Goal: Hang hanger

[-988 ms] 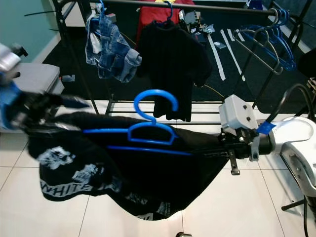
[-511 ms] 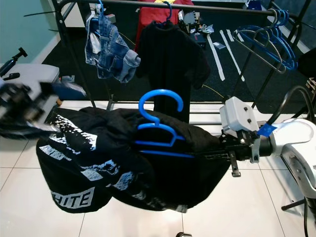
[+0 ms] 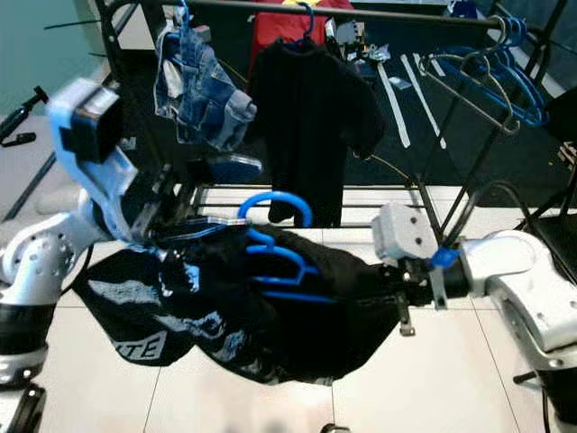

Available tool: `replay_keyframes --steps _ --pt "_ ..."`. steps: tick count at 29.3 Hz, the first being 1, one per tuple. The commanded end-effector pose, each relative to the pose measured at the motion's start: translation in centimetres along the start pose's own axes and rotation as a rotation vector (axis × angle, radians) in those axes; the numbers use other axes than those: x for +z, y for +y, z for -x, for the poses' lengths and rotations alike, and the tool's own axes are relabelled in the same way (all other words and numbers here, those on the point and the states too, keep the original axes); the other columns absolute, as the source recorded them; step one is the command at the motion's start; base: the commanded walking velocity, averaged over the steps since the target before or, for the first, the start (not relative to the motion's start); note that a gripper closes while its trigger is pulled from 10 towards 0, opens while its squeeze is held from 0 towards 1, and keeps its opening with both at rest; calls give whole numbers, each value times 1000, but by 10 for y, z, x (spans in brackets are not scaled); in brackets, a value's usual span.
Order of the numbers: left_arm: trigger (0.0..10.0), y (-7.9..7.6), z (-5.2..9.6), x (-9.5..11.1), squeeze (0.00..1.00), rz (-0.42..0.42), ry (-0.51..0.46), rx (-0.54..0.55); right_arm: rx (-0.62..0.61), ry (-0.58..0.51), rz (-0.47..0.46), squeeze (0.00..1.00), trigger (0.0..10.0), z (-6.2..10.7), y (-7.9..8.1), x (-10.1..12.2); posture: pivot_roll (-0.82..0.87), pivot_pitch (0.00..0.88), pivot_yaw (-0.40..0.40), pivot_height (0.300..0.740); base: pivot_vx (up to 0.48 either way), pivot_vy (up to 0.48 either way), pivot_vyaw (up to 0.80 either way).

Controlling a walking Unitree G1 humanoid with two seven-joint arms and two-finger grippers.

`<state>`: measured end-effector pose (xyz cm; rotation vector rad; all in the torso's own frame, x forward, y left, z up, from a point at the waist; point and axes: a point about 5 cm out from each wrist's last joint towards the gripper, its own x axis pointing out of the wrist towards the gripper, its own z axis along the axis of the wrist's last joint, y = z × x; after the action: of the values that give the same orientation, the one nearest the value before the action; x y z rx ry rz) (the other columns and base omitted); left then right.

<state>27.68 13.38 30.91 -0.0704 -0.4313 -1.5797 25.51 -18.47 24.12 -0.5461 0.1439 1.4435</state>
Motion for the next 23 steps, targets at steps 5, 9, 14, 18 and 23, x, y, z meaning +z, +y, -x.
replay_keyframes --steps 5,9,14,18,23 --pt "10000 -8 2 5 0 -26 -1 -37 12 -14 28 0 0 -2 2 2 -35 167 -10 740 0 0 0" --pt "10000 -25 4 -7 0 12 83 -127 7 -11 22 0 0 -1 2 1 -34 169 -11 740 0 0 0" --pt "10000 -28 1 -20 0 26 144 -108 6 -19 25 0 0 -3 2 2 -36 170 -14 740 0 0 0" --pt "10000 -27 -4 -22 0 14 140 -90 6 -17 28 0 0 -4 2 1 -36 170 -14 740 0 0 0" --pt "10000 -25 -8 -26 0 -1 148 -68 8 -23 29 0 0 -7 3 1 -35 168 -16 740 0 0 0"
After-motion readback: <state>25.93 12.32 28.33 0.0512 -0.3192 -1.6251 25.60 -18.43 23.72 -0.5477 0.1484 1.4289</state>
